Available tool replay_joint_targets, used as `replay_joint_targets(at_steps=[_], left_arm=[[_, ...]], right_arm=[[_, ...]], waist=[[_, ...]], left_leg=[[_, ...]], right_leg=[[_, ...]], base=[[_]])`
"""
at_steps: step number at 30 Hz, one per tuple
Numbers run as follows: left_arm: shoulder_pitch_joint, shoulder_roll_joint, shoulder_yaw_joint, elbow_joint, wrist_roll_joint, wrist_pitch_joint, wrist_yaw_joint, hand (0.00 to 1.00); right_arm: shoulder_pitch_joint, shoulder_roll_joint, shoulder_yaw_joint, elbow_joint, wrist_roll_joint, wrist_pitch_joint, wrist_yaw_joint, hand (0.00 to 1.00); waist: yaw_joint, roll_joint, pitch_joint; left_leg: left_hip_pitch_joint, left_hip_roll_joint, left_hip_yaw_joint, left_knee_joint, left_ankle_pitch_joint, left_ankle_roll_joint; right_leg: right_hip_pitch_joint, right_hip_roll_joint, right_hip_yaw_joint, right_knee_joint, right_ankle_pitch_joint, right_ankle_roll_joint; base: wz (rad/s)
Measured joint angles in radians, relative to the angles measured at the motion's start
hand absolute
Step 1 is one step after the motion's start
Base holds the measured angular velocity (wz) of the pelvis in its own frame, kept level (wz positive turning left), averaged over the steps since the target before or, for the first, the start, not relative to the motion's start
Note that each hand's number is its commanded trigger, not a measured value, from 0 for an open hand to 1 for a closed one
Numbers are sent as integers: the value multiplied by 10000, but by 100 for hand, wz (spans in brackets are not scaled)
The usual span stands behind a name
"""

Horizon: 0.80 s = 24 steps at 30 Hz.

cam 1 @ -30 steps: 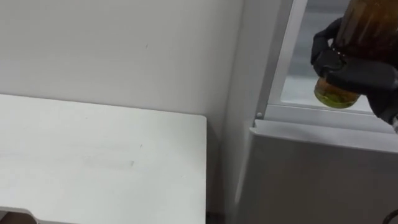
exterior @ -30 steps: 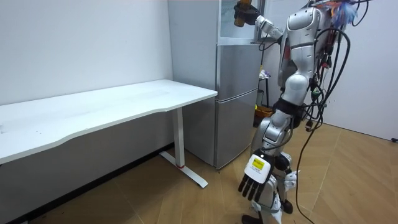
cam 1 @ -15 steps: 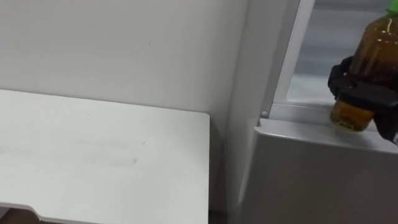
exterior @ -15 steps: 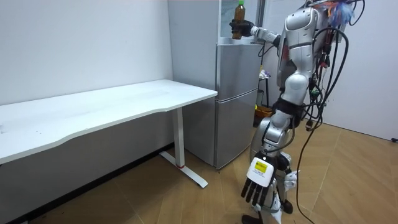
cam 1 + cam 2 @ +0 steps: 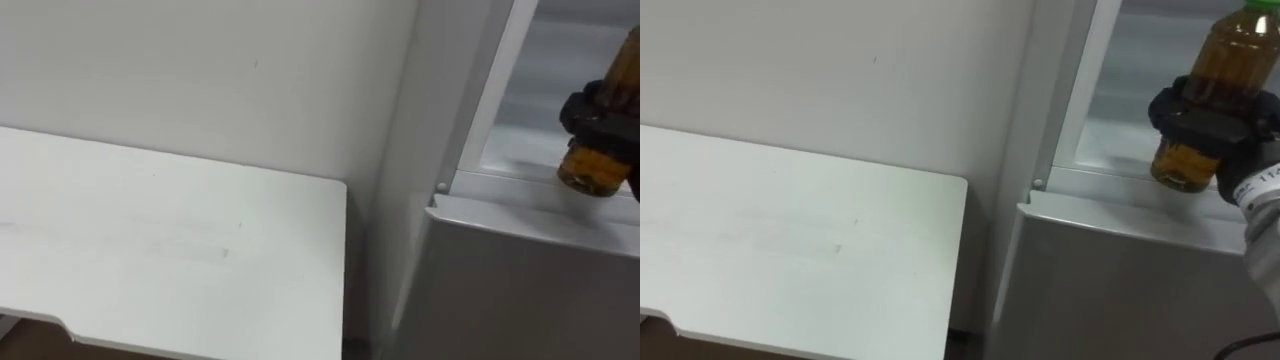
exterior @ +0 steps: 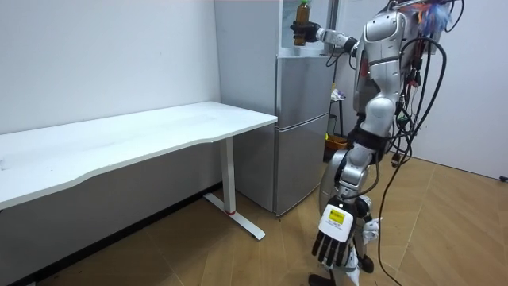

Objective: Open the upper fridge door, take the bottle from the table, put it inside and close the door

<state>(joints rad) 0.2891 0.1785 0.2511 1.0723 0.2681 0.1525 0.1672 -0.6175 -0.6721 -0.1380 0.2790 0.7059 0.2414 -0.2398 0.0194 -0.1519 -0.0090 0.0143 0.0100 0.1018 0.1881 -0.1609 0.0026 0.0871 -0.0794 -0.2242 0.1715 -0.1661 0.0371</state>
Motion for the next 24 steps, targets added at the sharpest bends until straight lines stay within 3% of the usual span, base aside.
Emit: replay_joint_targets(at_steps=[5,17,21,24], left_arm=[[-8,10,8,-31,-14,-45,-9,0],[187,7,207,-695,-6,172,-44,0],[190,10,206,-716,15,233,-43,0],[191,9,205,-720,16,304,-42,0]], right_arm=[[-334,-3,27,744,141,10,-326,100],[-1733,-79,27,744,554,82,-515,100],[-1891,-457,323,750,531,86,-462,100],[-1891,-476,416,779,529,94,-351,100]], waist=[[81,-9,2],[-5,-36,-40],[29,-88,-84],[35,-120,-108]], left_leg=[[-48,-9,-80,8,1,1],[-211,-11,-160,28,2,-1],[-253,-14,-244,31,3,-3],[-285,-18,-281,53,4,-4]], right_leg=[[-35,-2,-10,1,0,0],[-152,3,-98,-3,0,0],[-138,3,-263,-10,0,0],[-136,5,-293,-19,0,0]], base=[[0],[1],[8],[5]])
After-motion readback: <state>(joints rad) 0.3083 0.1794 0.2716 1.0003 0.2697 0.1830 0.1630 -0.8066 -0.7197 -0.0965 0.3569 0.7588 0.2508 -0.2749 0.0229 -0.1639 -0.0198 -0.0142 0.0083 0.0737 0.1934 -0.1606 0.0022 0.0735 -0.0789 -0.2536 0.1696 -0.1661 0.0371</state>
